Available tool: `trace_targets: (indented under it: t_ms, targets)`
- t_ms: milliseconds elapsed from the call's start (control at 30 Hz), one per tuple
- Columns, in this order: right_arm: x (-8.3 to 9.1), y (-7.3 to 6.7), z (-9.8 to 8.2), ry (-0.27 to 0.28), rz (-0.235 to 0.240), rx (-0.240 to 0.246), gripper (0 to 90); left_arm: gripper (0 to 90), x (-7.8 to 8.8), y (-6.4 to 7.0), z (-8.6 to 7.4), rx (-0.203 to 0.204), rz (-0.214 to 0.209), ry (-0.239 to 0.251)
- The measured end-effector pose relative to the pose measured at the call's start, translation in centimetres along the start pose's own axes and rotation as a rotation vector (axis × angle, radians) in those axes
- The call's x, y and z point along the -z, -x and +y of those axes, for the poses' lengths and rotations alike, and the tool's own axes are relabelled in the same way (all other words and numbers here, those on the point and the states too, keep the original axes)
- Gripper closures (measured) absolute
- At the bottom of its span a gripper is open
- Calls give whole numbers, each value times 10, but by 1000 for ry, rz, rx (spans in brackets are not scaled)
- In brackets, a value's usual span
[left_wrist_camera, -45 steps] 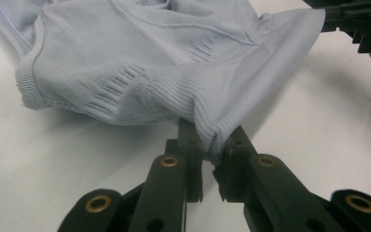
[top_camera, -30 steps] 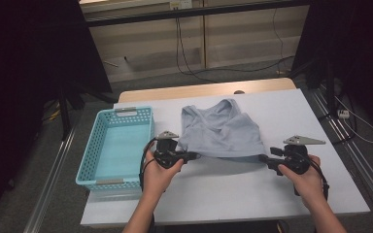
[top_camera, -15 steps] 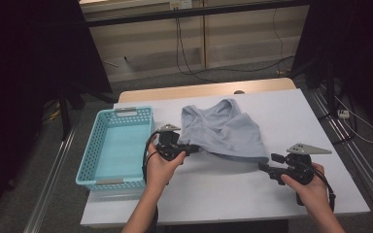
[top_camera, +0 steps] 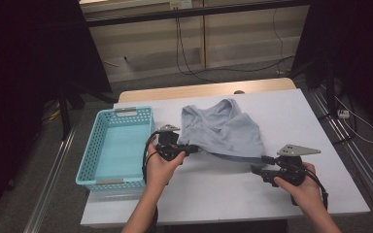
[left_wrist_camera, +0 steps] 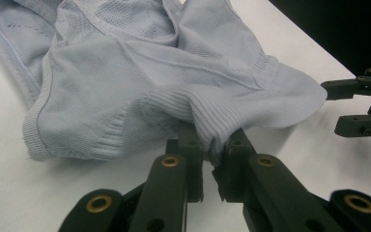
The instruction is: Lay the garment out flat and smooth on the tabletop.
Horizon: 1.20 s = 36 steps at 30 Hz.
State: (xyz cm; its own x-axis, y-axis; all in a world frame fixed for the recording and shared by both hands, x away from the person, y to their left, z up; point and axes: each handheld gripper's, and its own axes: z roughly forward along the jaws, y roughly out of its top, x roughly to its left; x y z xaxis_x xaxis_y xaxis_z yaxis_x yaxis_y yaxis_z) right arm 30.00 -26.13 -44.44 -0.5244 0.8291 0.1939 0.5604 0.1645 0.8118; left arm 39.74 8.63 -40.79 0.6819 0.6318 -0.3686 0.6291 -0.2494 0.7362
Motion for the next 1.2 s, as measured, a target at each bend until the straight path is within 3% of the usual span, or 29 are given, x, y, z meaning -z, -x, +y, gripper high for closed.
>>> trace_targets:
  t_ms: [33,300,367,400,533,867,1067,1200]
  targets:
    - [-1,-1,1,2,-14,12,399,830,1,0,0,-4,-1,-7]
    - [-3,-3,3,0,18,13,471,830,1,0,-2,-4,5,-3]
    - [-3,-6,3,8,3,22,486,830,1,0,-2,-3,4,-2]
    - [-3,-7,4,6,31,19,509,830,2,0,-2,-3,6,0]
    - [-5,-11,4,-5,44,39,556,830,1,0,-2,-5,4,-3]
    - [-19,-11,5,-28,33,59,557,830,4,-1,-6,-5,6,-7]
    - [-43,-12,9,-71,17,89,515,829,11,-2,-12,9,16,-9]
    - [-52,-9,13,-62,-4,93,513,829,14,-3,-13,8,23,-12]
